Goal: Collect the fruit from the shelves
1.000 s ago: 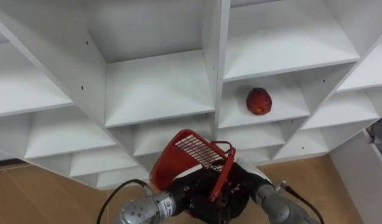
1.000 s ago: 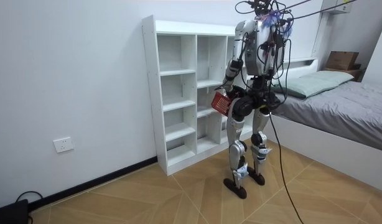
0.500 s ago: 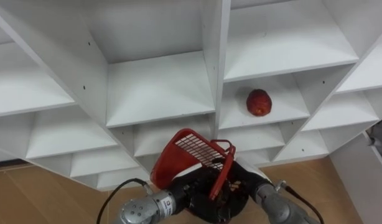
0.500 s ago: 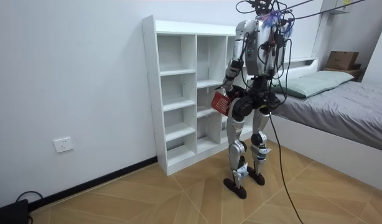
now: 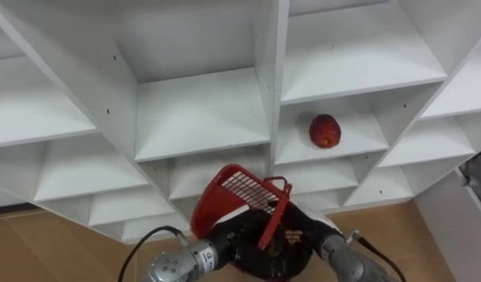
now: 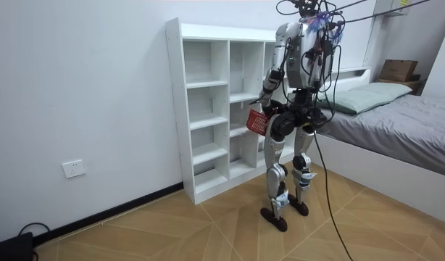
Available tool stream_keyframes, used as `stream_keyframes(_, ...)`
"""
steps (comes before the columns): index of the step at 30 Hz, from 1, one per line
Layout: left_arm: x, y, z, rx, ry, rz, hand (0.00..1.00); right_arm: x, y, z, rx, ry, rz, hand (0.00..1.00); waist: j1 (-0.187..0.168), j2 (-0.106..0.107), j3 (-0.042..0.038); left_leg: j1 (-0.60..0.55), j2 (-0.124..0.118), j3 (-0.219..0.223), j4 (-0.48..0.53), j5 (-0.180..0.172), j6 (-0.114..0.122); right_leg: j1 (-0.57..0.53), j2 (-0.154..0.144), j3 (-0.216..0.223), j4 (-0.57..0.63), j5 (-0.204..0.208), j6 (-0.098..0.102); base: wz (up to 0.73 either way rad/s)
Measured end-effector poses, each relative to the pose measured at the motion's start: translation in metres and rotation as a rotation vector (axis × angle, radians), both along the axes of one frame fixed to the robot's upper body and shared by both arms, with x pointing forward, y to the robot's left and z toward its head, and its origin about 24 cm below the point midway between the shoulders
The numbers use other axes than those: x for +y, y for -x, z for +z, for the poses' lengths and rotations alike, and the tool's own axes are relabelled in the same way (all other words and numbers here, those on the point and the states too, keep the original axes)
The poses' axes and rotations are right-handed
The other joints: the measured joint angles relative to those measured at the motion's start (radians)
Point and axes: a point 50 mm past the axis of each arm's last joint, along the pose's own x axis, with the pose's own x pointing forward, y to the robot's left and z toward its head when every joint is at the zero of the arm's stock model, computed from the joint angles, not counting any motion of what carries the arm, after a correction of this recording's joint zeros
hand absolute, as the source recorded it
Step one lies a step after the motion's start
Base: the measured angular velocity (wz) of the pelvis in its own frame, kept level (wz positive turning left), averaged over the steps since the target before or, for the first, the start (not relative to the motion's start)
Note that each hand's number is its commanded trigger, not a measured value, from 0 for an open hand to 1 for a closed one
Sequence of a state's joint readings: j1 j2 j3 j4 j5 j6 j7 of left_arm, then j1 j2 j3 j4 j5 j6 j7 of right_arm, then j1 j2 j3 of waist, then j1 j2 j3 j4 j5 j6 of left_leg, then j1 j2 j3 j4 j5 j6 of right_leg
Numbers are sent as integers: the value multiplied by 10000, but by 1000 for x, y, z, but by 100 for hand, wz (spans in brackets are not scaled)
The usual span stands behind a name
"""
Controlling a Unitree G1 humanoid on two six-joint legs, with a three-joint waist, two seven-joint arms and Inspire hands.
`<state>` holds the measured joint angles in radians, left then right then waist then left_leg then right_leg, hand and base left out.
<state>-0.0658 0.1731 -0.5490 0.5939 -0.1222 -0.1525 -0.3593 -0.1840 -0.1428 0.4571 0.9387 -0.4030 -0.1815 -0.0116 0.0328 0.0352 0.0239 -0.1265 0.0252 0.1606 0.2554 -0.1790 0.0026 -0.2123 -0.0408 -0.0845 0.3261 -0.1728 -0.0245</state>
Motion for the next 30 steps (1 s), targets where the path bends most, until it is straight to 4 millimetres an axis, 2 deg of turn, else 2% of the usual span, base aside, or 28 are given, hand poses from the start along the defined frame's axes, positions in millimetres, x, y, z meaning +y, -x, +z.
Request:
stream_keyframes(6,8,5,-7,207,-246,599,100,1,6,-3,265,52,262,0,43,18,-11,-23,3,2,20,0,0,-15,4,5,15,7,-1,0)
stream_keyframes(13,27,16,-29,1067,-1193,1529,100,4,10,-6,925,-131,706,0,25,118,-78,-20,10,-35,20,-1,0,-24,9,21,35,7,-5,0)
stream_keyframes(19,35,12,-27,901,-1304,1987,100,8,7,3,616,-570,970,0,35,115,-92,-16,9,-5,-2,-2,0,-24,8,48,36,21,-3,0)
stream_keyframes(24,45,8,-25,759,-1300,2646,100,8,5,12,210,-763,1205,0,30,97,-145,13,16,21,-6,-1,-1,-17,18,59,48,23,-7,0)
stream_keyframes(27,48,12,-27,873,-1314,2857,100,8,9,13,336,-896,1323,0,22,47,-182,45,13,26,-28,-1,-1,1,17,44,44,22,-7,0)
stream_keyframes(30,51,16,-29,996,-1350,3018,100,8,9,15,283,-977,1444,0,-3,22,-181,86,9,35,-49,-1,0,4,13,49,44,21,-6,0)
